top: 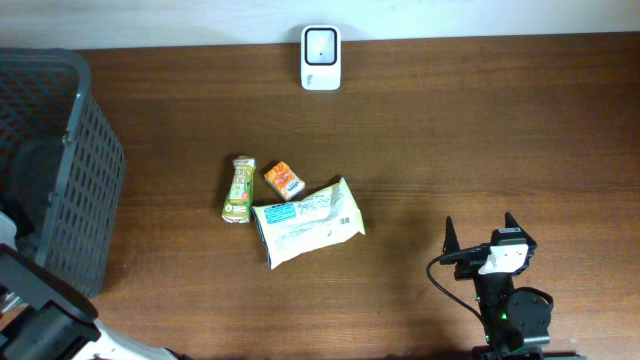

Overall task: Scan the item barcode
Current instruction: 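Take a green tissue pack from the basket and place it beside the orange box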

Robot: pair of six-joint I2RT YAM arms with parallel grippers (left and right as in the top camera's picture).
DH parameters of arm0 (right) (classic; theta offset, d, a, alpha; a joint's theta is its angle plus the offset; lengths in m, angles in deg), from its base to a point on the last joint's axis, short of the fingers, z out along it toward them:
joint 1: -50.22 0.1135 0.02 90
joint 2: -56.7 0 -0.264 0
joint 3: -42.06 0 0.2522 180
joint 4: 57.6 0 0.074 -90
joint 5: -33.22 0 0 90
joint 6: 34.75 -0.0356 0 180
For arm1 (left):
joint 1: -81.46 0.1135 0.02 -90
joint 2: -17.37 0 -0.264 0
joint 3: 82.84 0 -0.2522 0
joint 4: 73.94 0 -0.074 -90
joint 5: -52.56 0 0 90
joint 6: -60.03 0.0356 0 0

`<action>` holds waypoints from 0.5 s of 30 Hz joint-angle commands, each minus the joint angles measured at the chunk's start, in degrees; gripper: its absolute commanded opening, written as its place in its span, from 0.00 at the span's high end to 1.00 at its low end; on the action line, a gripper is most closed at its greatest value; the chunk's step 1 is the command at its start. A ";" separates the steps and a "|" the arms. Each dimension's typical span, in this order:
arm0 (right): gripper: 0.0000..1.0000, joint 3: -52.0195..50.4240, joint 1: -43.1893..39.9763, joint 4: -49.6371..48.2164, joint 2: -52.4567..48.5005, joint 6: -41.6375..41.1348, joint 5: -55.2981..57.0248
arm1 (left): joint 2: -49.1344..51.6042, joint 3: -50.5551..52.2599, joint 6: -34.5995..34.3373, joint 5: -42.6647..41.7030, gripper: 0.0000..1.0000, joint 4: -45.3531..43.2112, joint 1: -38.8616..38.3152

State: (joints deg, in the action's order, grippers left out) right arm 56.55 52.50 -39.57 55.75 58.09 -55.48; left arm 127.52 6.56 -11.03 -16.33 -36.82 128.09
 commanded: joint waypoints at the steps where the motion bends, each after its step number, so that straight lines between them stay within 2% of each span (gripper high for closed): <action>1: 0.01 -0.42 0.31 0.22 0.22 -0.04 0.70 | -1.53 -1.36 2.69 2.27 0.27 0.00 2.01; 2: 0.01 -0.42 0.31 0.22 0.22 -0.04 0.70 | -1.03 -1.18 2.67 1.60 0.28 0.07 3.15; 4: 0.01 -0.42 0.31 0.22 0.22 -0.07 0.70 | -0.11 -1.09 2.67 -0.55 0.39 1.05 4.61; 6: 0.01 -0.42 0.31 0.22 0.22 -0.07 0.70 | 0.76 -1.09 2.64 -0.66 0.56 1.92 5.20; 7: 0.01 -0.42 0.31 0.22 0.22 -0.07 0.70 | 1.36 -1.09 2.62 -1.95 0.69 2.36 5.20; 8: 0.01 -0.42 0.31 0.22 0.22 -0.07 0.70 | 2.23 -1.09 2.60 -2.95 0.76 2.71 5.18; 11: 0.01 -0.42 0.31 0.22 0.22 -0.07 0.70 | 3.37 -1.09 2.62 -4.17 0.75 2.91 5.18; 13: 0.01 -0.42 0.31 0.22 0.22 -0.04 0.70 | 3.37 -1.09 2.62 -5.31 1.00 2.86 5.18; 15: 0.01 -0.42 0.31 0.22 0.22 -0.07 0.70 | 3.08 -1.73 2.60 -5.29 1.00 3.08 4.90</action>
State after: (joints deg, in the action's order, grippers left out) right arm 56.55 52.50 -39.57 55.75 58.09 -55.48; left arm 129.05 6.13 -8.27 -19.02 -34.29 132.66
